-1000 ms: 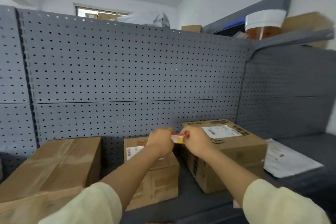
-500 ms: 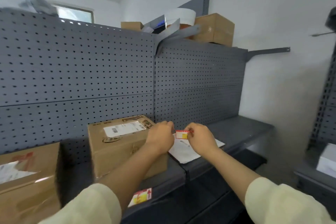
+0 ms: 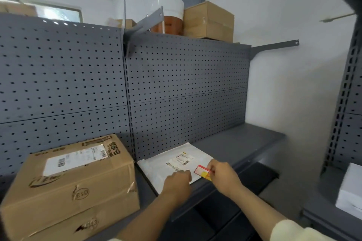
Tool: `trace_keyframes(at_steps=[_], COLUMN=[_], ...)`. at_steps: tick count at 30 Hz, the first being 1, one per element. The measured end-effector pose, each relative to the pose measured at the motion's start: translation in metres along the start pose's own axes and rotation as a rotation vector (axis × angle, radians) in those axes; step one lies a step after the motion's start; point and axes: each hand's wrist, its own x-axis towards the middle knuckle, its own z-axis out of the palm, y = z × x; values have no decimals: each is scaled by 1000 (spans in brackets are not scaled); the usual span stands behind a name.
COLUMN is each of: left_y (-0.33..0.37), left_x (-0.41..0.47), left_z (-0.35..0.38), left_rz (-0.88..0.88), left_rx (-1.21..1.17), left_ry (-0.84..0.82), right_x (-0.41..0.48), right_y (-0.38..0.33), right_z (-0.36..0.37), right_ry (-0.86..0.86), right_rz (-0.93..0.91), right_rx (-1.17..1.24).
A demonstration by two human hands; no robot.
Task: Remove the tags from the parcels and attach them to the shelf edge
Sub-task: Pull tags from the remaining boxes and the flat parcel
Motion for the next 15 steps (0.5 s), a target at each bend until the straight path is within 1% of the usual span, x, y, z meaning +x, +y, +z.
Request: trace_keyframes(at_steps=[4, 8, 10, 12, 15], left_y=[8, 16, 23, 32, 40], left_x=[29, 50, 53, 53, 49], left_z=[24, 42, 48, 54, 64], left_rz=[32, 22, 24, 47, 40], left_rx=[41, 64, 106, 205, 278], left_ry=[-55, -100, -83, -39, -13], right_x=[25, 48, 55, 61, 67], right_y=[20, 42, 49, 53, 59], right_z=[13, 26, 28, 29, 26], right_ry=[-125, -244, -280, -309, -288], right_rz=[-2, -61, -91, -122, -171], right_rx=[-12, 101, 123, 145, 192])
